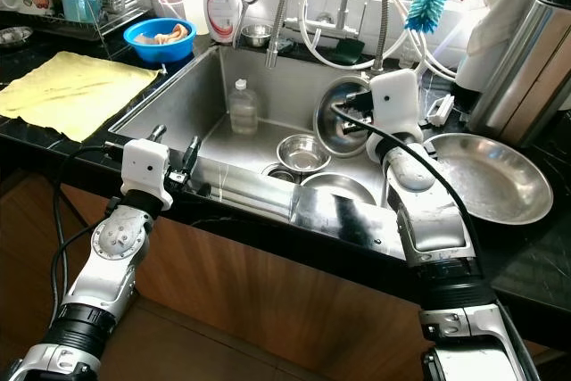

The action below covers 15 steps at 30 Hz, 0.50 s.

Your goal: Kitchen organization

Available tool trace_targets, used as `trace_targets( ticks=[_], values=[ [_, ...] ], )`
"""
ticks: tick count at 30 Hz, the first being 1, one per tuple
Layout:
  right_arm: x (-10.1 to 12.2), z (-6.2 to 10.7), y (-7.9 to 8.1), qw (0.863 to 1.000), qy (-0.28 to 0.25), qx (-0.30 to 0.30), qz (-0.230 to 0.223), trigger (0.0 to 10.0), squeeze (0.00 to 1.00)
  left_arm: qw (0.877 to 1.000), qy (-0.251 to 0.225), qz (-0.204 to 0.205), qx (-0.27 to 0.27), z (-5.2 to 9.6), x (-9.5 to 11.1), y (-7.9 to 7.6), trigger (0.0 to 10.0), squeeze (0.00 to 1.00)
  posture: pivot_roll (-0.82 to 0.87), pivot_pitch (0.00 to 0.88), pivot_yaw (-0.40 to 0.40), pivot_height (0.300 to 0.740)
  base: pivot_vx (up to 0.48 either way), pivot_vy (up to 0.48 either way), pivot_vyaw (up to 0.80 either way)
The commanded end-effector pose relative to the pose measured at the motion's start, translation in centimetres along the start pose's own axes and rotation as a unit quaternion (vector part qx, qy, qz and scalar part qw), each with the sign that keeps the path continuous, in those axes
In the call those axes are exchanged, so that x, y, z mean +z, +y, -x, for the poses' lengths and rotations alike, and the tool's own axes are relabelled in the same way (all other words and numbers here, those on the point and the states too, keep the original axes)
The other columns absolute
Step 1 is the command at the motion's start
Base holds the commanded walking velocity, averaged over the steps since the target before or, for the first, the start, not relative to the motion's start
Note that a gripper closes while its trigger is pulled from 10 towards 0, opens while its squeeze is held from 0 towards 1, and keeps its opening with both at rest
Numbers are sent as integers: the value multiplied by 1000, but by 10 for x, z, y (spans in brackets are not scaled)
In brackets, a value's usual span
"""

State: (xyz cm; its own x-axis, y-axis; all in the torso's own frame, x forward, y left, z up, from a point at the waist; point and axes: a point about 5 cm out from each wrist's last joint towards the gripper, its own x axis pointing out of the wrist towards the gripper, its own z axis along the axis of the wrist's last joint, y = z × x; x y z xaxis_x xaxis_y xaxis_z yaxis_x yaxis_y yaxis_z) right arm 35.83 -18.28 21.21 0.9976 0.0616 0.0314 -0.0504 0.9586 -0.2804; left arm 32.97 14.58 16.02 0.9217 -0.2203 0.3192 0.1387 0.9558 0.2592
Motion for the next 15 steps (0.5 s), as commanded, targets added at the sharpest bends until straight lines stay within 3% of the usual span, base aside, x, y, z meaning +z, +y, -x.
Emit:
trace_targets(
  ticks=[1, 4, 15],
  values=[
    [0, -4, -2, 1000, 7, -5, 27, 10000, 0, 1000, -3, -2, 0, -1, 2, 1, 10000, 0, 67, 0, -33, 740, 0, 0, 0],
    [-5, -6, -4, 999, 21, -8, 49, 10000, 0, 1000, -2, -1, 0, 0, 2, 1, 10000, 0, 66, 0, -33, 740, 0, 0, 0],
    [-34, -8, -1, 997, 62, -8, 46, 10000, 0, 1000, 0, -1, 0, 2, 1, 1, 10000, 0, 73, 0, -36, 740, 0, 0, 0]
  ],
)
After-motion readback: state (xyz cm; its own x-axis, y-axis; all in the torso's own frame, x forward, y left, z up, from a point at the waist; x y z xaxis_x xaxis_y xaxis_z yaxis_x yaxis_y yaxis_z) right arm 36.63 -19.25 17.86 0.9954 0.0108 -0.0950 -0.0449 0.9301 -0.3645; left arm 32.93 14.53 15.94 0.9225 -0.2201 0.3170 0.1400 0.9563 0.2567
